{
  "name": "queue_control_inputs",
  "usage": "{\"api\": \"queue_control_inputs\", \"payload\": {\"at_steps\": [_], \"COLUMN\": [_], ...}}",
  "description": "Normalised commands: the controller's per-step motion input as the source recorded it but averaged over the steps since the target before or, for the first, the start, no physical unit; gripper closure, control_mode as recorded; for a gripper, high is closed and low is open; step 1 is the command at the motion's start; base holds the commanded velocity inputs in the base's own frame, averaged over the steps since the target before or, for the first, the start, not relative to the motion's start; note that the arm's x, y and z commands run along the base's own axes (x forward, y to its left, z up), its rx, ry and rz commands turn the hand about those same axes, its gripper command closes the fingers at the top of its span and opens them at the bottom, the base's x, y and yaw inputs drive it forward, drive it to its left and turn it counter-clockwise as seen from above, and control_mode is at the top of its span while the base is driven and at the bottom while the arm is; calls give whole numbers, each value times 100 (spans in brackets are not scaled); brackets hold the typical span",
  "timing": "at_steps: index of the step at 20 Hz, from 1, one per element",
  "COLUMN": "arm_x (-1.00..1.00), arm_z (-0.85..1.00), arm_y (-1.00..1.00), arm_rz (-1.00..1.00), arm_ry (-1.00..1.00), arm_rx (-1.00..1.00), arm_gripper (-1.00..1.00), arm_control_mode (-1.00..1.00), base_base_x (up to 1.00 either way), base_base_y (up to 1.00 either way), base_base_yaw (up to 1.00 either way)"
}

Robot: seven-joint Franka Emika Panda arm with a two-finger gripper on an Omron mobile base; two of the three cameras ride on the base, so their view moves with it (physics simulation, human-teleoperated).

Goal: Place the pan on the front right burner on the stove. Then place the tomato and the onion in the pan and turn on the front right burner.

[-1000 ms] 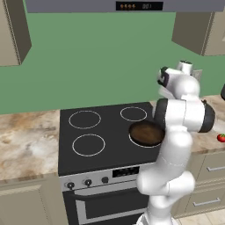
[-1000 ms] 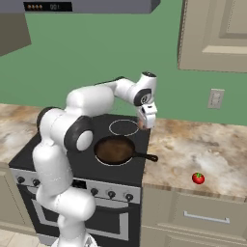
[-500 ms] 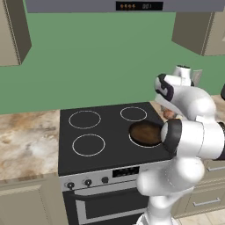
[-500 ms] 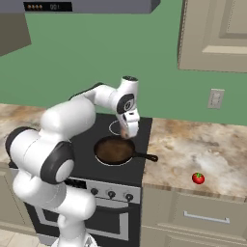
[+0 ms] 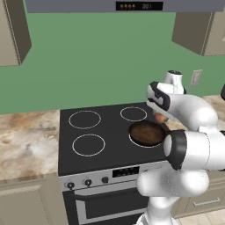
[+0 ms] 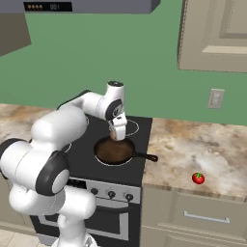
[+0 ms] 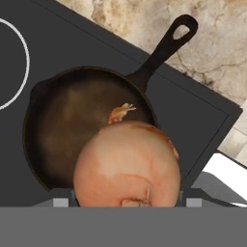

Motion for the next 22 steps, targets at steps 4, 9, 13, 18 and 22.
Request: {"api": "queue_control_inputs", "payload": {"at_steps": [4, 9, 13, 18, 22], "arm_x": [13, 13, 10, 2, 1], "arm_z": [-13, -21, -32, -33, -33], "arm_y": [19, 17, 7, 0, 1], "arm_rz": [0, 0, 0, 0, 0], "arm_ry": [0, 0, 0, 0, 0], "arm_rx": [0, 0, 0, 0, 0], "arm_gripper": [100, 100, 100, 100, 100], "arm_control_mode": [-100, -100, -100, -100, -100], "base_base_x": [0, 0, 0, 0, 0], "base_base_y": [0, 0, 0, 0, 0], "base_base_yaw": [0, 0, 0, 0, 0]}}
